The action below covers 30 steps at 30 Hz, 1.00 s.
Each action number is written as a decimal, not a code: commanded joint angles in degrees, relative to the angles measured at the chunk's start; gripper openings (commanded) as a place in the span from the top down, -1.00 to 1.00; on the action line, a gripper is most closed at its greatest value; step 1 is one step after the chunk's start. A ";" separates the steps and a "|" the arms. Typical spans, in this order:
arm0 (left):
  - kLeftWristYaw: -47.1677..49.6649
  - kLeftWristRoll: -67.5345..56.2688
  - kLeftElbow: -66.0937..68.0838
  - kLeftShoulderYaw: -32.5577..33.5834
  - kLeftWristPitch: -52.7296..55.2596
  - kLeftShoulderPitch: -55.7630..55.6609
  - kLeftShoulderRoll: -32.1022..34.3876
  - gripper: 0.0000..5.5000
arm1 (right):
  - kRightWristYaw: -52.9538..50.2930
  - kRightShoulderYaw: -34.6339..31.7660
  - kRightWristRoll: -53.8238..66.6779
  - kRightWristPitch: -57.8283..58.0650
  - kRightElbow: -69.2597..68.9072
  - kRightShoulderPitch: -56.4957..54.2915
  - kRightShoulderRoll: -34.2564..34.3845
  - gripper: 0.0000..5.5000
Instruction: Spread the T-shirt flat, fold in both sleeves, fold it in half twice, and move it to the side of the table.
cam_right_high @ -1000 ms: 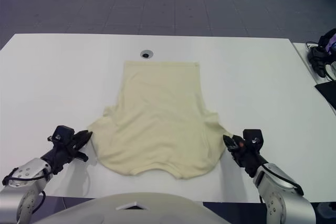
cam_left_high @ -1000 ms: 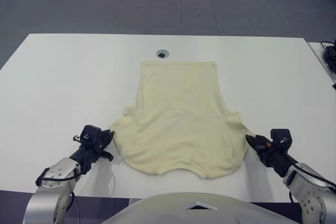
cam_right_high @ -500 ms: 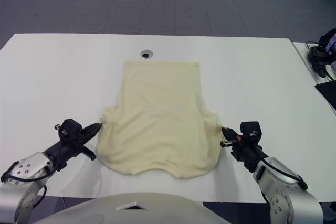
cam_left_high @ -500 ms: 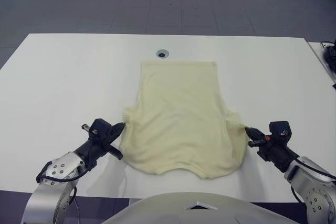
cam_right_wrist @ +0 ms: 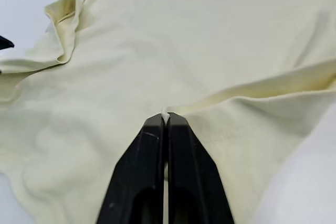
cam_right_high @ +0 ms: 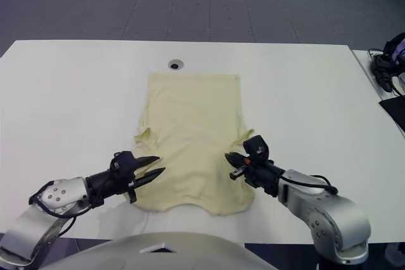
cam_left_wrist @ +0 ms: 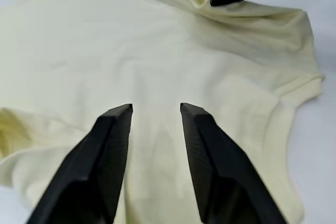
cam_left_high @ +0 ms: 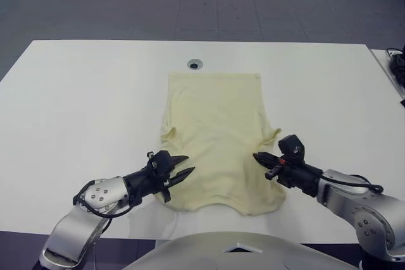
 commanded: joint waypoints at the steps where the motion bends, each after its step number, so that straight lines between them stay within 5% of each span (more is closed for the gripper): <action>1: 3.41 -5.40 0.55 8.11 2.31 -4.05 -2.26 0.12 | 1.15 6.09 -1.22 -0.09 1.66 -2.69 -3.06 1.00; 5: 2.61 -4.17 3.48 10.86 1.05 -4.33 0.07 -0.09 | 2.76 8.13 -1.33 -0.71 0.30 -3.47 -6.32 0.80; 11: -0.35 3.82 8.98 10.78 -8.19 0.60 4.09 -0.46 | 3.12 -5.42 10.06 2.02 -4.31 -7.21 -3.09 0.44; 15: -1.88 9.01 11.92 9.88 -16.01 7.78 4.80 -0.72 | 5.38 -8.50 7.16 -0.84 -2.77 -3.26 -10.77 0.20; 20: -0.58 10.05 10.28 10.15 -17.87 12.22 2.67 -0.96 | 9.24 -4.09 -2.29 -10.55 -1.71 5.63 -19.01 -0.08; 30: -2.26 18.22 11.82 7.00 -26.71 17.96 5.66 -0.96 | 8.81 12.91 -24.96 -29.16 1.15 14.22 -26.73 -0.66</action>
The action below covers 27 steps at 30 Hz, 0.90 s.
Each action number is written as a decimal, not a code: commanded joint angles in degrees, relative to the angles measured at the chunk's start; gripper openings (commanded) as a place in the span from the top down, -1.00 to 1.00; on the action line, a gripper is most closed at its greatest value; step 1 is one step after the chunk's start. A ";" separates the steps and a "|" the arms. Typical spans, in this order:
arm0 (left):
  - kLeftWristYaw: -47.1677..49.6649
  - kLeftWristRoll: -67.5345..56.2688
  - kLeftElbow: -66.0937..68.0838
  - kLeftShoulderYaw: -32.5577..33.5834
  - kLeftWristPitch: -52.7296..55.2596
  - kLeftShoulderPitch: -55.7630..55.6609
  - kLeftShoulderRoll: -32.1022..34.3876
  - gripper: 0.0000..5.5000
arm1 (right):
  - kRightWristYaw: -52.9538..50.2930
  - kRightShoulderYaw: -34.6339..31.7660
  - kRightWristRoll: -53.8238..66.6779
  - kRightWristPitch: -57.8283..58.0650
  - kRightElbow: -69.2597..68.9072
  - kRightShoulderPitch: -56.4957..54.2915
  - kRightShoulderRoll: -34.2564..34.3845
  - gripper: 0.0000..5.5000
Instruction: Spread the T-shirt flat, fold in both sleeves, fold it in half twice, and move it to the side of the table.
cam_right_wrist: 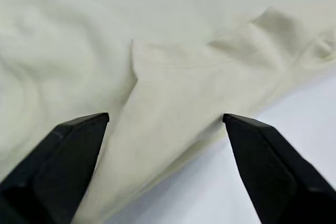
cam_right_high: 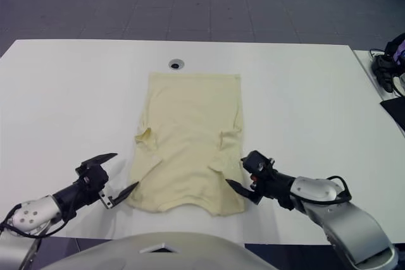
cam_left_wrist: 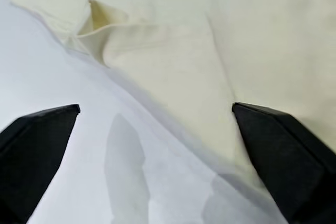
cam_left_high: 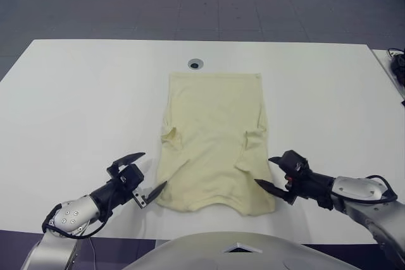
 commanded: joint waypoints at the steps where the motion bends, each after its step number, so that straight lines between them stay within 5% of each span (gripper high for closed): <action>1: -2.16 -0.36 0.04 1.39 -0.96 -0.50 1.89 -0.96 | -0.39 2.10 -7.26 -5.33 2.40 1.89 -2.98 -0.72; 9: -0.84 -21.84 -7.05 7.45 12.66 -17.00 -0.46 -0.96 | 0.79 1.18 -8.28 -6.52 2.06 2.69 -1.73 -0.96; 20: -0.61 -0.91 26.58 -4.61 -0.59 -39.98 0.55 -0.96 | 3.04 -1.08 -5.12 -3.38 0.33 -1.06 -0.45 -0.96; 27: -1.46 -4.36 17.14 -4.85 16.31 -40.11 0.61 -0.83 | 3.18 0.43 -6.60 -3.90 1.98 -1.96 -0.01 -0.96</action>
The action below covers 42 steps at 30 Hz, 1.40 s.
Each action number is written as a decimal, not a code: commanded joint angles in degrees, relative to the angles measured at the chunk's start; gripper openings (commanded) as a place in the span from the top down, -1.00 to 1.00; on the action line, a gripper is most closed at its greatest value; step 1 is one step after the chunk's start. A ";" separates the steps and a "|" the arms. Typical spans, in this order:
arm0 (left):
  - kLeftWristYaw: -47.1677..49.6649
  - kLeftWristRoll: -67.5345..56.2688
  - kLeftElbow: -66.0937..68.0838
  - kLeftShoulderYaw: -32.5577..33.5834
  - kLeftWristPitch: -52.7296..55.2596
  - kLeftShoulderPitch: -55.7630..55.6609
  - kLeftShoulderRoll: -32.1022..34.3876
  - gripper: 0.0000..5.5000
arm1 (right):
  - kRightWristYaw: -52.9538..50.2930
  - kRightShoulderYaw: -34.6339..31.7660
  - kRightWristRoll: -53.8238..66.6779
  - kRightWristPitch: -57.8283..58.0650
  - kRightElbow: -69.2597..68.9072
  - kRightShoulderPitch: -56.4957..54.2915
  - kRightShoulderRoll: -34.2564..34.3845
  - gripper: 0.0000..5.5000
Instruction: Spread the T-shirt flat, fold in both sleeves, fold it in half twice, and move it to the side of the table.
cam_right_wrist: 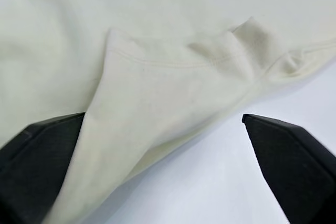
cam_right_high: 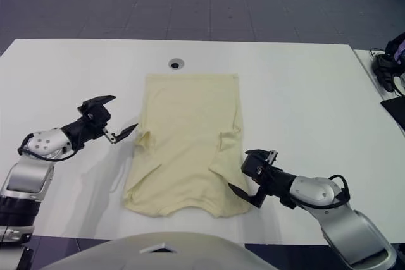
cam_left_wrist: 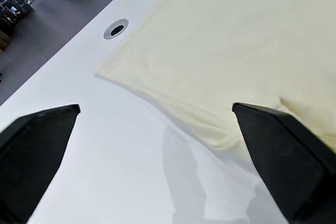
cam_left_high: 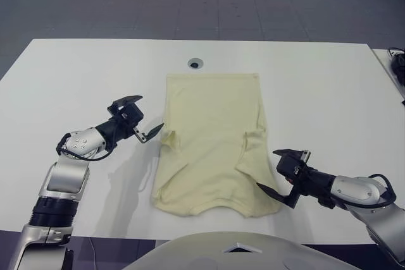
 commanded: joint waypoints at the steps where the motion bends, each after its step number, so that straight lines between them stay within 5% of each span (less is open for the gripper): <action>1: 0.11 -1.72 -11.32 0.24 14.27 2.32 1.68 -0.76 | 0.18 1.18 -1.01 -0.16 1.32 -0.56 0.60 -0.96; 7: 2.03 0.38 -23.19 -3.66 29.02 5.71 3.14 -0.34 | -0.41 2.00 -1.84 -0.07 1.65 -0.33 1.57 -0.96; 28: 7.94 2.52 -24.37 -11.98 42.67 -1.57 -1.12 0.96 | -1.09 3.23 -4.41 -0.60 2.20 -0.12 2.60 -0.96; 42: 12.17 3.06 -19.98 -17.68 48.39 -9.57 -8.51 1.00 | -1.30 4.82 -5.97 -1.25 3.07 -0.70 3.46 -0.96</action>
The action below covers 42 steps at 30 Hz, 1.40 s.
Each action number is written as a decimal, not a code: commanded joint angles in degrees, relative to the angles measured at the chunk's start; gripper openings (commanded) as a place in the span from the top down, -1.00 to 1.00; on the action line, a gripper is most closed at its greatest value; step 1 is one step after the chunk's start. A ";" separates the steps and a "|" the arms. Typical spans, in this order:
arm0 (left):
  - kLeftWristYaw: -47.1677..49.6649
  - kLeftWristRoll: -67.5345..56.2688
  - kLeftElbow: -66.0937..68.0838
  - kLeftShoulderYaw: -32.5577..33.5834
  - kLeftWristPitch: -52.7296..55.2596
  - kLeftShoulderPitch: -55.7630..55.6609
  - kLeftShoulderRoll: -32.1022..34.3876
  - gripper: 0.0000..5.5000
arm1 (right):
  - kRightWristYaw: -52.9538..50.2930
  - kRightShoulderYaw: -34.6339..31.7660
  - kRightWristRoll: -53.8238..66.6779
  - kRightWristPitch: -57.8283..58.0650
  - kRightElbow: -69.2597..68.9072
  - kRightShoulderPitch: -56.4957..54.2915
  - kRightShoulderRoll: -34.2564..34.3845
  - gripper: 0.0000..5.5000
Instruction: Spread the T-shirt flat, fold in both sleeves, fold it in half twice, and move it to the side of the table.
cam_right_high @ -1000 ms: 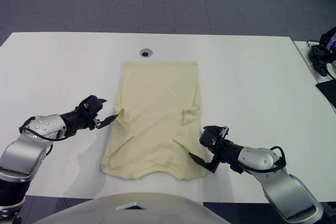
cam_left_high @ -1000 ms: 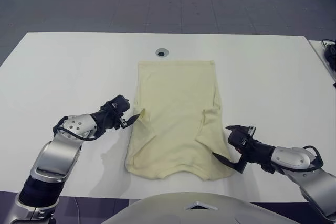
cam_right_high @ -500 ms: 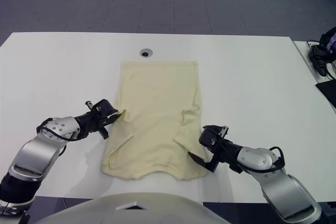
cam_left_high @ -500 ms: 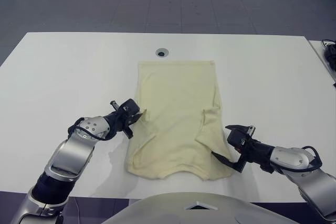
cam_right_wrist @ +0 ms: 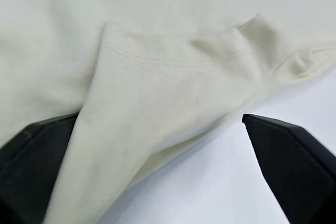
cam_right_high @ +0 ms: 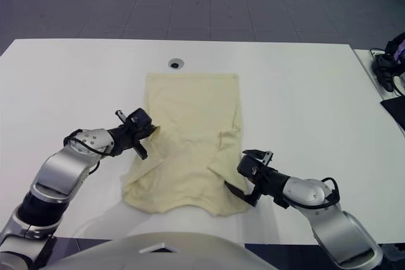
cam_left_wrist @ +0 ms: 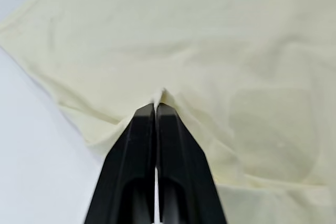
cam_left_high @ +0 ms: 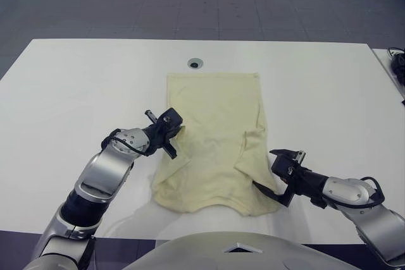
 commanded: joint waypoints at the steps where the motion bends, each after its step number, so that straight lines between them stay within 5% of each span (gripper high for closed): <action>1: 2.19 1.26 3.11 -1.14 0.72 -2.09 -1.70 1.00 | -0.08 1.19 -1.18 0.52 1.09 -0.09 0.32 -0.96; 6: 3.02 4.26 6.20 -5.15 -1.51 -3.92 -0.42 1.00 | -0.03 1.93 -1.71 0.46 1.37 -0.73 0.60 -0.96; 9: 2.57 5.37 6.04 -6.29 -2.01 -3.59 0.84 0.83 | 0.01 2.07 -2.04 0.52 1.45 -0.93 0.72 -0.96; 19: 1.47 -8.75 -0.62 21.08 -1.37 -8.06 -4.37 0.28 | 1.18 -4.17 1.93 3.35 -3.67 0.37 1.11 -0.96; 25: -8.30 -9.64 -7.10 30.45 -11.79 14.90 6.94 -0.14 | 2.89 -12.21 12.14 11.61 -10.45 -3.24 3.22 -0.96; 31: -10.29 -4.49 -6.97 22.17 -26.42 27.83 7.47 -0.51 | 1.51 -13.37 13.08 11.91 -3.58 -10.53 2.68 -0.96; 38: -8.35 9.10 6.79 10.47 -38.73 25.46 10.21 -0.96 | 0.44 5.16 -8.42 -10.26 20.07 -16.97 0.45 -0.96; 42: -7.66 12.53 17.94 4.99 -42.63 16.41 7.15 -0.96 | -2.00 11.08 -16.76 -18.96 36.47 -26.36 5.30 -0.96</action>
